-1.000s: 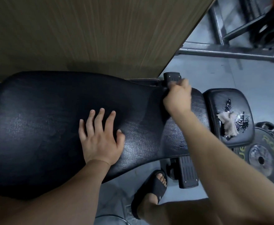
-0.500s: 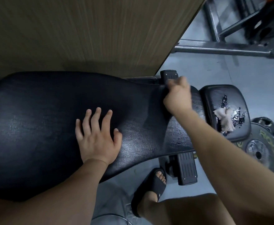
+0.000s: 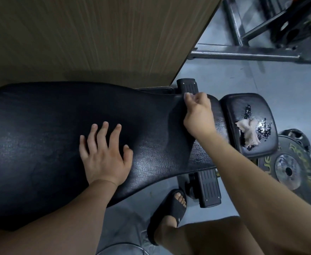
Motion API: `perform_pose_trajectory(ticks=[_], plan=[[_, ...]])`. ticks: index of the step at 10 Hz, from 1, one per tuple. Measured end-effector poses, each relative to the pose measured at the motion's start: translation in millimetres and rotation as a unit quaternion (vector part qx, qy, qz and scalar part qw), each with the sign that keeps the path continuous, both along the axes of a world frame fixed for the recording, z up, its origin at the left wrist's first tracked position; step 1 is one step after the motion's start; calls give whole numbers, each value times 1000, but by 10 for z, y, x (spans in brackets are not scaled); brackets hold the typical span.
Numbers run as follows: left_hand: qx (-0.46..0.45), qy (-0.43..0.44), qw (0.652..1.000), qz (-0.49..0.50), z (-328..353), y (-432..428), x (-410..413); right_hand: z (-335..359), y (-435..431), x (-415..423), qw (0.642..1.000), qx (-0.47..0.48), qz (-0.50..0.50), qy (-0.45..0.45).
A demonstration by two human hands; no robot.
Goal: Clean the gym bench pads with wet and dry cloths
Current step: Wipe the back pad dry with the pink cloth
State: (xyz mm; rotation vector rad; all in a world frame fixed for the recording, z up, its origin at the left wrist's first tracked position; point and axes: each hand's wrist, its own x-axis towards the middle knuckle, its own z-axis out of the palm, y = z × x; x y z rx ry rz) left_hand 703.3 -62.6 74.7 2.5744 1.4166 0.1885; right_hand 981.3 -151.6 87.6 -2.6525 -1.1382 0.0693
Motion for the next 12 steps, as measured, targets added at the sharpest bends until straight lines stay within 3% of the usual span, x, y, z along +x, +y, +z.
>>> perform_pose_trajectory(ticks=[1, 2, 3, 4, 6, 8, 10, 12], plan=[[1, -2, 1000, 1, -9, -6, -1, 43, -210, 290, 1000, -12, -20, -19], [3, -2, 1000, 3, -15, -7, -1, 120, -305, 462, 979, -34, -202, 19], [1, -5, 1000, 3, -17, -12, 3, 67, -163, 149, 994, -16, -112, -5], [2, -4, 1000, 4, -11, -8, 2, -47, -239, 61, 998, 34, 45, -15], [0, -1, 1000, 1, -14, -4, 2, -45, -165, -21, 992, 62, -112, -13], [2, -3, 1000, 0, -21, -2, -17, -40, -189, -751, 982, 52, 181, 14], [4, -8, 1000, 1, -25, -2, -2, -92, -203, -291, 992, 72, -97, -21], [3, -9, 1000, 2, -36, -3, -12, -32, -240, -872, 982, 43, 184, -1]])
